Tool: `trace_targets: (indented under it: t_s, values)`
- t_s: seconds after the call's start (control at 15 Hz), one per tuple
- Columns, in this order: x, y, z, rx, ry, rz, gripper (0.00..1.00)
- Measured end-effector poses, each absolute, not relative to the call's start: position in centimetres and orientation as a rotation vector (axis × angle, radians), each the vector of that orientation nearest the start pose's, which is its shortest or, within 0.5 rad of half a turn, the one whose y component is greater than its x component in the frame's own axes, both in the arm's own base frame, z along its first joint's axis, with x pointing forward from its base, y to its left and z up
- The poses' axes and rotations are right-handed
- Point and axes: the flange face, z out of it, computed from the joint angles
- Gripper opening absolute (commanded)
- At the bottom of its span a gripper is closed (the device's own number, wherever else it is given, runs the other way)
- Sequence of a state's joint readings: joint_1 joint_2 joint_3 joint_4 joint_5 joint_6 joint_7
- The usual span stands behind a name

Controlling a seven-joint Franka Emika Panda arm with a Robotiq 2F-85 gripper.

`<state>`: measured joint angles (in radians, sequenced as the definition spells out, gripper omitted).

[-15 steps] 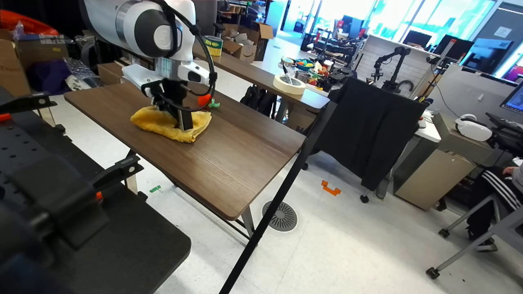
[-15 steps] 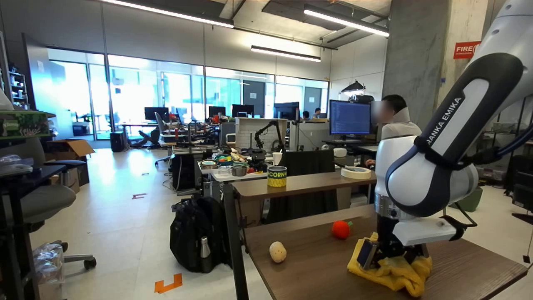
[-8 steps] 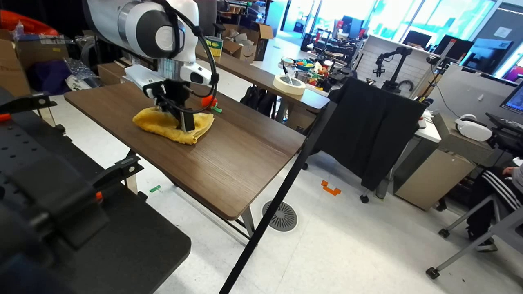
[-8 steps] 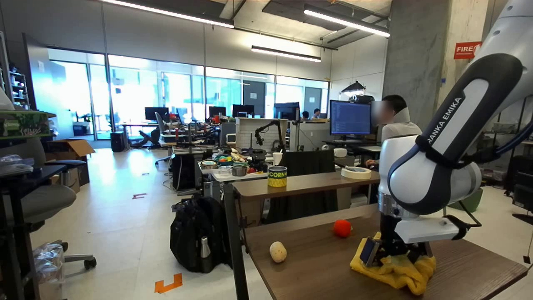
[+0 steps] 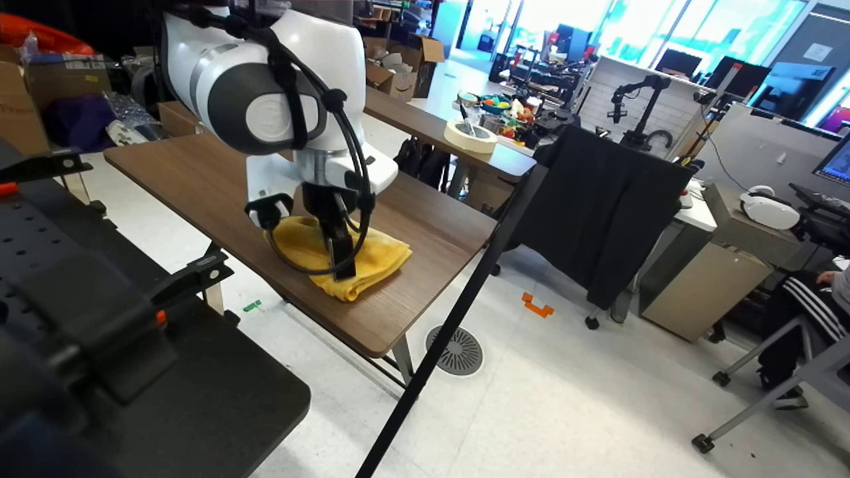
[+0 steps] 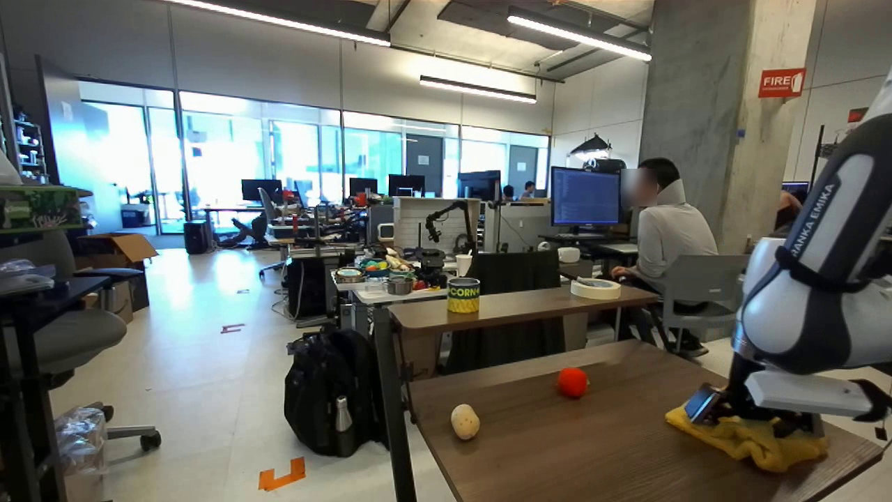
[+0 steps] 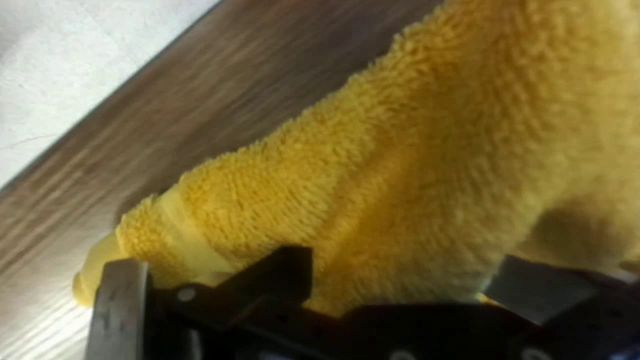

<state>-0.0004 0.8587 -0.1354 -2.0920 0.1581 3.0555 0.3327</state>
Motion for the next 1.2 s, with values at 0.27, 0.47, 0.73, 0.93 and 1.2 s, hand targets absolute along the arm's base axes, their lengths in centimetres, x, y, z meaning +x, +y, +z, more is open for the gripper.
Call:
trace_targets:
  t_s: [0.27,0.47,0.73,0.93,1.2]
  values:
    - [51.0,-14.4,2.3,-3.001,1.132,-0.347,1.0]
    - [51.3,-13.6,2.4,-2.965,1.101,-0.346,1.0]
    - [53.6,-7.9,2.9,-2.93,0.928,-0.332,1.0]
    - [56.0,-2.0,3.4,-2.923,0.784,-0.254,1.0]
    - [59.3,-1.8,3.6,-2.958,0.827,-0.169,1.0]
